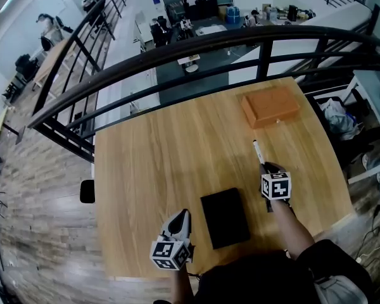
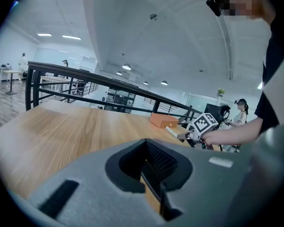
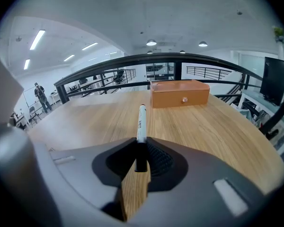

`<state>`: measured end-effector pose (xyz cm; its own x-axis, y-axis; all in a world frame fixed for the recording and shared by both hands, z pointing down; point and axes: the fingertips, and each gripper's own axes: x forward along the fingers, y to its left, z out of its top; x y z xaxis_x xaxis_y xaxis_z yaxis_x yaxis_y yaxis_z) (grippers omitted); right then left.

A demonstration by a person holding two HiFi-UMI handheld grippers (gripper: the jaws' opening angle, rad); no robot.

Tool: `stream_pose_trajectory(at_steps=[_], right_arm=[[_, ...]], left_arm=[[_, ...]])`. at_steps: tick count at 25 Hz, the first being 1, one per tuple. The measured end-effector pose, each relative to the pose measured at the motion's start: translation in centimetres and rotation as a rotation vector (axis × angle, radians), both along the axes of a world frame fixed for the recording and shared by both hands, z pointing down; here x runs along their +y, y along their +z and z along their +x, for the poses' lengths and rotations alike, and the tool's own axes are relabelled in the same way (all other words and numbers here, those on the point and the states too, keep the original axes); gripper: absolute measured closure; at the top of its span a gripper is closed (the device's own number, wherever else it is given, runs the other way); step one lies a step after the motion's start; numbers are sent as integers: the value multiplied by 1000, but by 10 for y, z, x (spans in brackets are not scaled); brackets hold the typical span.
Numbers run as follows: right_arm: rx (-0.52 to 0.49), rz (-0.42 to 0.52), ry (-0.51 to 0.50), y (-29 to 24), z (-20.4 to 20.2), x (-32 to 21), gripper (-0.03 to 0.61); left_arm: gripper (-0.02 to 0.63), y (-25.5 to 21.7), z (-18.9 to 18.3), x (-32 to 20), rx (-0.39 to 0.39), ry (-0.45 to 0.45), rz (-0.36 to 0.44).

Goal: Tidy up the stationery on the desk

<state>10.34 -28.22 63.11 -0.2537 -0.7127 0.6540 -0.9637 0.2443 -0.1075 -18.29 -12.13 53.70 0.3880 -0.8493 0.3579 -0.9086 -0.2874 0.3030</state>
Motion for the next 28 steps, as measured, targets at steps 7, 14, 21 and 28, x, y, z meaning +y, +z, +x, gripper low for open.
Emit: stream_pose_trajectory(at_steps=[7, 14, 21, 28], right_arm=[[-20, 12, -21, -5, -4, 30, 506], [-51, 9, -25, -9, -6, 62, 506], [-74, -24, -17, 0, -1, 97, 506], [-92, -53, -22, 6, -1, 125, 506]], left_arm=[[615, -8, 9, 10, -3, 23, 30], [615, -13, 17, 15, -7, 47, 39], [615, -10, 32, 18, -13, 82, 34], [615, -8, 45, 15, -17, 113, 31]])
